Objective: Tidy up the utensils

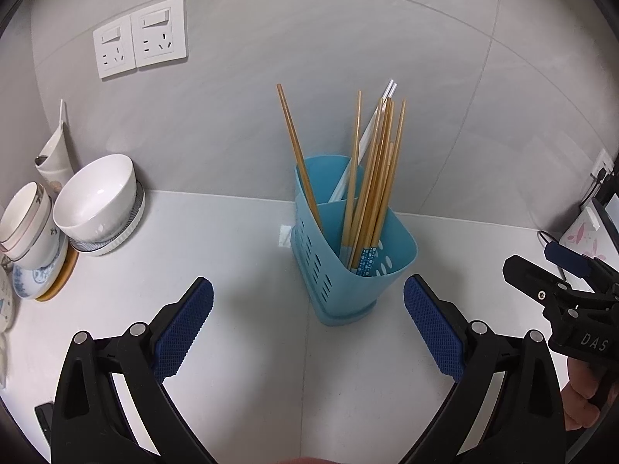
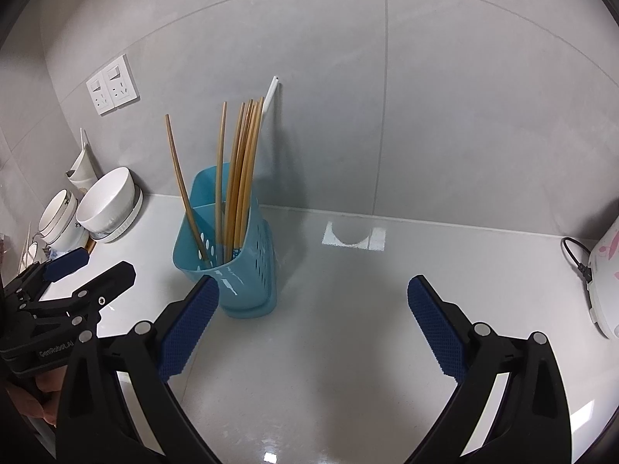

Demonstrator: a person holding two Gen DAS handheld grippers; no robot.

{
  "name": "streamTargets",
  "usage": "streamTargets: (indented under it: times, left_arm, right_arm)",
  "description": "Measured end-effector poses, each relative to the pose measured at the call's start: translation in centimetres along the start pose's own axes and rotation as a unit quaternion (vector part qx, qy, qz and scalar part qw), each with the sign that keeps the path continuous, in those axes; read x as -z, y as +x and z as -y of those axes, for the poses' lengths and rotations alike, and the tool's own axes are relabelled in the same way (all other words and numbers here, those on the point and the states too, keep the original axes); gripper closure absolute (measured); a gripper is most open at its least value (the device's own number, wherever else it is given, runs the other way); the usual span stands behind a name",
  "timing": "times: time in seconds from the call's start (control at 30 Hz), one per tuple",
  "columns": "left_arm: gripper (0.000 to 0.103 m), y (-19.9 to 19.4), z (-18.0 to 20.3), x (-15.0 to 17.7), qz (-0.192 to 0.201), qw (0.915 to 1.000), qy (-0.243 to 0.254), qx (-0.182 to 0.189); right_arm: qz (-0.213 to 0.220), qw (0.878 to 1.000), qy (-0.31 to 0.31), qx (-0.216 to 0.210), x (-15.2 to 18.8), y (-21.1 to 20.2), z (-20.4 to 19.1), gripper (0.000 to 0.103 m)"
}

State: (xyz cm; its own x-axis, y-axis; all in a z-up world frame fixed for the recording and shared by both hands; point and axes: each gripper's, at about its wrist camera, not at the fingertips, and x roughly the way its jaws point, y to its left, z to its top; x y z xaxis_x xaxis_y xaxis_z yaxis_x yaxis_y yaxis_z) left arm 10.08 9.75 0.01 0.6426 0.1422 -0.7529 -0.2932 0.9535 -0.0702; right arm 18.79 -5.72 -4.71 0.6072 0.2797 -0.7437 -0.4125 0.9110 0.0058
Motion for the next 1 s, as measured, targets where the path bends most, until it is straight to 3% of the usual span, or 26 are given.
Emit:
streamTargets:
  times: [1.0]
  left_arm:
    - [0.006,0.15,0.25,0.10,-0.005,1.0000,0.002,-0.005]
  right_arm:
    - [-0.003,1.000,0.000,0.000,0.09,0.07,-0.32,0.009]
